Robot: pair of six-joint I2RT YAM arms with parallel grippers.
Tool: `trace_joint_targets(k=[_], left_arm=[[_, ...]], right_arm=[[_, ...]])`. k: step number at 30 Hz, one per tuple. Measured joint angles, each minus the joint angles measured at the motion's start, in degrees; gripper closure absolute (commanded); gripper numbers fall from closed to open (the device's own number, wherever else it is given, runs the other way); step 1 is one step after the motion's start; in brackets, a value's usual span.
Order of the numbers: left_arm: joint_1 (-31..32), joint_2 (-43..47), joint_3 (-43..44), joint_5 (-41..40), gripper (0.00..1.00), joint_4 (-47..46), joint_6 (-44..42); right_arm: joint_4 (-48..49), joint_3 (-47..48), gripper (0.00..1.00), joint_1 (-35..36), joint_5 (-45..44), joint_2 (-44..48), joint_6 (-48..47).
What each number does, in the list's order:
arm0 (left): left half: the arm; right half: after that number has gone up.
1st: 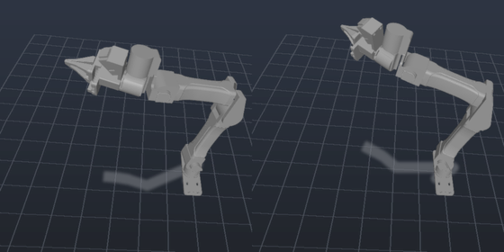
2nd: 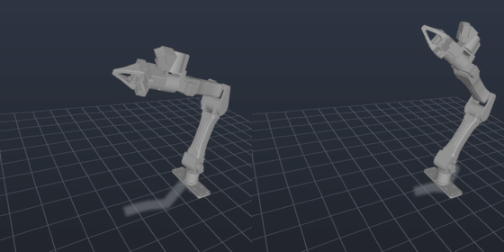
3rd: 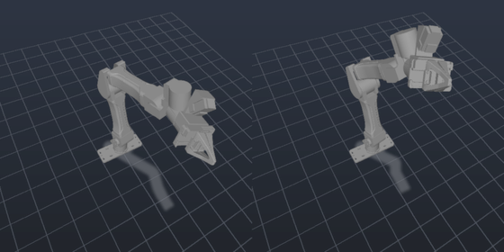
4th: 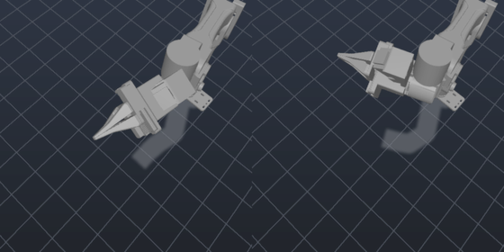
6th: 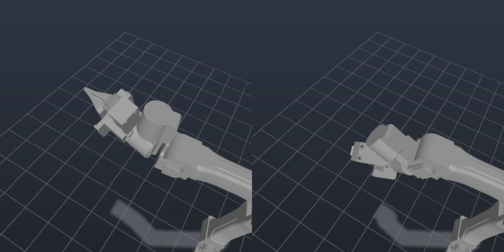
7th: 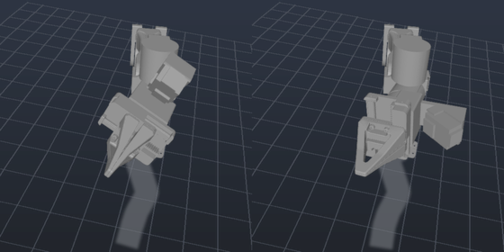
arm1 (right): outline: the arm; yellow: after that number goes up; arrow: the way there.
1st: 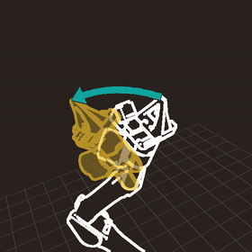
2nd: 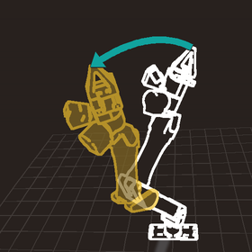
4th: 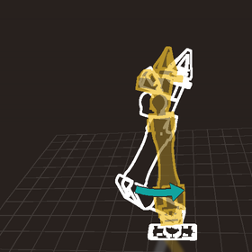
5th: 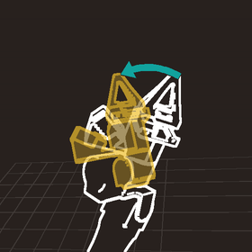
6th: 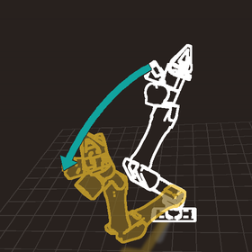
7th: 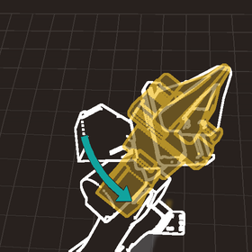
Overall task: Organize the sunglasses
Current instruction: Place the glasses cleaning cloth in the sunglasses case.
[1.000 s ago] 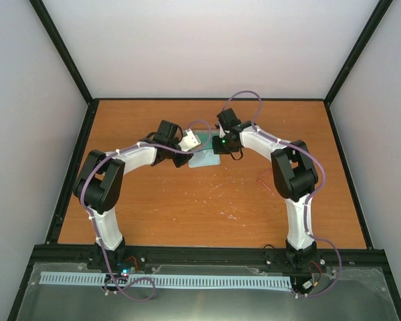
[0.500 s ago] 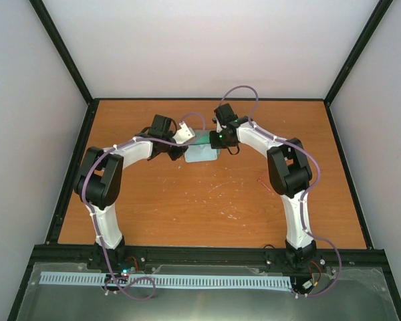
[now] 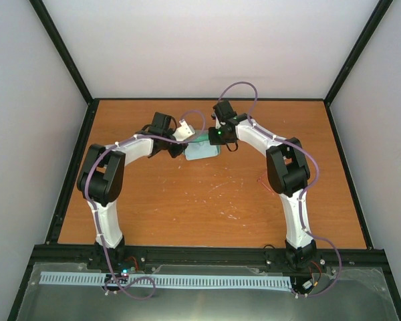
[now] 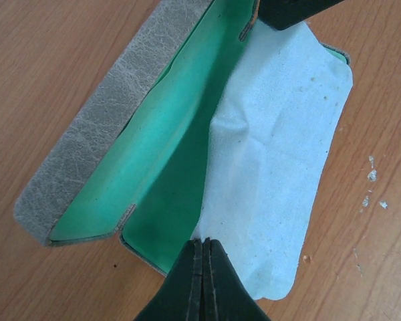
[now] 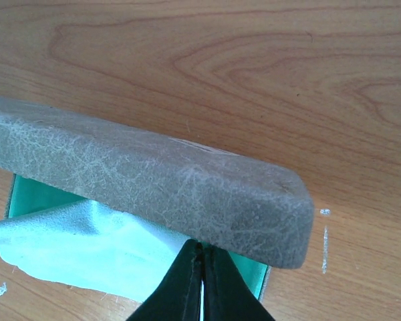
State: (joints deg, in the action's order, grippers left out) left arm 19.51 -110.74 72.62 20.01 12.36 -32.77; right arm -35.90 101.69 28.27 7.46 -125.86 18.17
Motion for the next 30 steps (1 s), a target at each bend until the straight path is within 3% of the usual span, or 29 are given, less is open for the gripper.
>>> trace_joint_targets(k=[30], left_arm=[[-1.4,-3.0,4.0,0.2,0.99,-0.7,-1.4]], right_arm=[[0.9,2.8,0.97,-0.1,-1.0,-1.6,-0.2]])
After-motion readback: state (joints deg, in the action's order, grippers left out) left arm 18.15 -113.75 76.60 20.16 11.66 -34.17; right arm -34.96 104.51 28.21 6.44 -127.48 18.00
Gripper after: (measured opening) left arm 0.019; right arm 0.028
